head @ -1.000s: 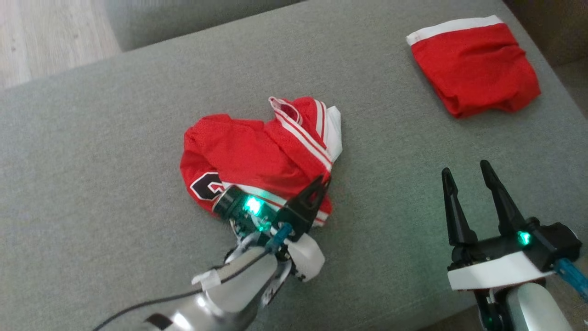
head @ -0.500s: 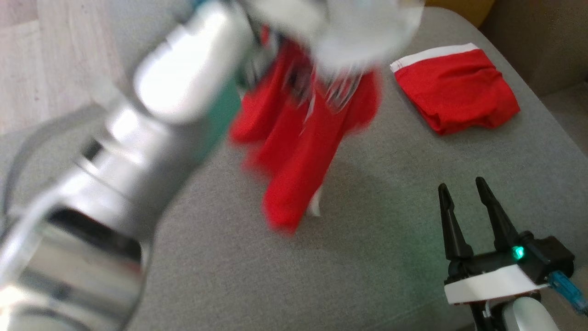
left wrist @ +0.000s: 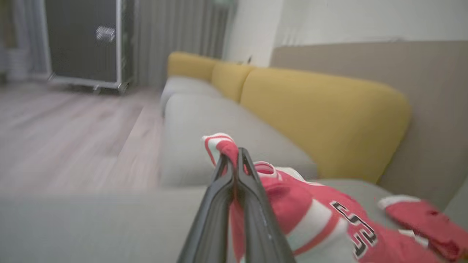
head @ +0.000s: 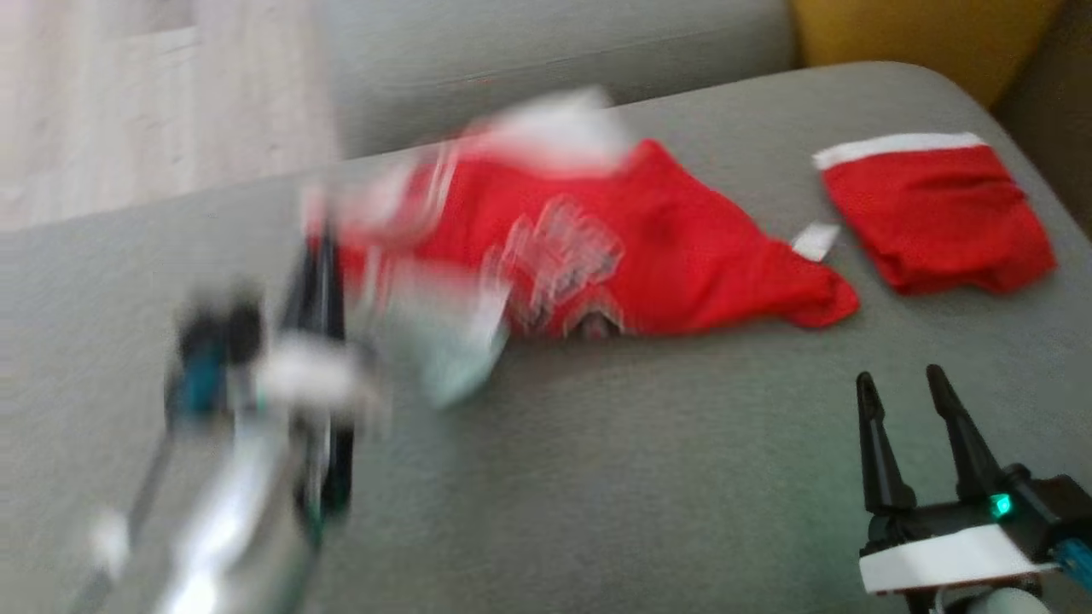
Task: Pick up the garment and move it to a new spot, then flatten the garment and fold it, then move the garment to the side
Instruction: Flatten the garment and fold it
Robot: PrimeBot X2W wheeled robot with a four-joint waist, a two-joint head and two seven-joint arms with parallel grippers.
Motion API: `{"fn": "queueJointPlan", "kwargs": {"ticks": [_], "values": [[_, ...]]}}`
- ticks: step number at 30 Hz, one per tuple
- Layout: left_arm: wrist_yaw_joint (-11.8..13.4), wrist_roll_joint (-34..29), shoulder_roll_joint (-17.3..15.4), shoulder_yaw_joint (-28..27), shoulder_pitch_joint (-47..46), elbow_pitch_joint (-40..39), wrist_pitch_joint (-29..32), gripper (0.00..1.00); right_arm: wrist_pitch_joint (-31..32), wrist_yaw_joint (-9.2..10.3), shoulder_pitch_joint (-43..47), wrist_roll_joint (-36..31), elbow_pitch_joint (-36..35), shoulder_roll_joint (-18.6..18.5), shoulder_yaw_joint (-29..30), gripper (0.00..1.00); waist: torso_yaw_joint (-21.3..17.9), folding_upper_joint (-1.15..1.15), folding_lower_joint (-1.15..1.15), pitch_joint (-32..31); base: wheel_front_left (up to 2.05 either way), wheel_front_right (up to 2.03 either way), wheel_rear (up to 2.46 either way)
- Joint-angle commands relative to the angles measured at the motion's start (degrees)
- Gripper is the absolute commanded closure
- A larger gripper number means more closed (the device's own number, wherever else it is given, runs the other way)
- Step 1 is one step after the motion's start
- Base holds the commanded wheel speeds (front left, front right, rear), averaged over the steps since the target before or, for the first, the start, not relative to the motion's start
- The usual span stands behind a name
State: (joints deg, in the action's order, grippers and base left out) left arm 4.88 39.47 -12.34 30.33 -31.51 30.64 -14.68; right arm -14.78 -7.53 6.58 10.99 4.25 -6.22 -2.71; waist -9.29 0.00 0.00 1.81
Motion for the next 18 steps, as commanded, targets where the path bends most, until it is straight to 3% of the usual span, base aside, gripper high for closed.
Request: {"fn": "queueJointPlan", "kwargs": {"ticks": [1,8,16,17,18], "values": [[0.49,0.10,-1.55,-3.58,1.51,-3.67,-0.31,1.00,-0.22,0.04,-0.96,-0.60,-2.36,-1.02,-0.67,0.00,2.77,0.00,0.00,0.68,0.00,0.00,0.00],[1.65,-4.75,-1.49,-8.77,22.50,-12.14,-0.31,1.00,-0.22,0.04,-0.02,-0.72,-2.55,-2.14,0.18,0.00,8.07,0.00,0.00,0.96,0.00,0.00,0.00],[1.12,-9.85,-3.50,-10.64,28.66,-17.19,-0.31,0.97,-0.22,0.04,1.03,-0.82,-2.26,-2.58,-0.50,0.00,10.74,0.00,0.00,0.26,0.00,0.00,0.00],[1.32,-10.32,-3.97,-10.46,28.54,-17.65,0.03,0.24,-0.22,0.04,1.01,-0.81,-2.26,-2.65,-0.64,0.00,10.74,0.00,0.00,0.32,0.00,0.00,0.00],[1.46,-10.68,-4.48,-10.31,28.26,-18.42,0.62,0.00,-0.22,0.04,0.93,-0.79,-2.30,-2.72,-0.79,0.00,10.66,0.00,0.00,0.49,0.00,0.00,0.00]]}}
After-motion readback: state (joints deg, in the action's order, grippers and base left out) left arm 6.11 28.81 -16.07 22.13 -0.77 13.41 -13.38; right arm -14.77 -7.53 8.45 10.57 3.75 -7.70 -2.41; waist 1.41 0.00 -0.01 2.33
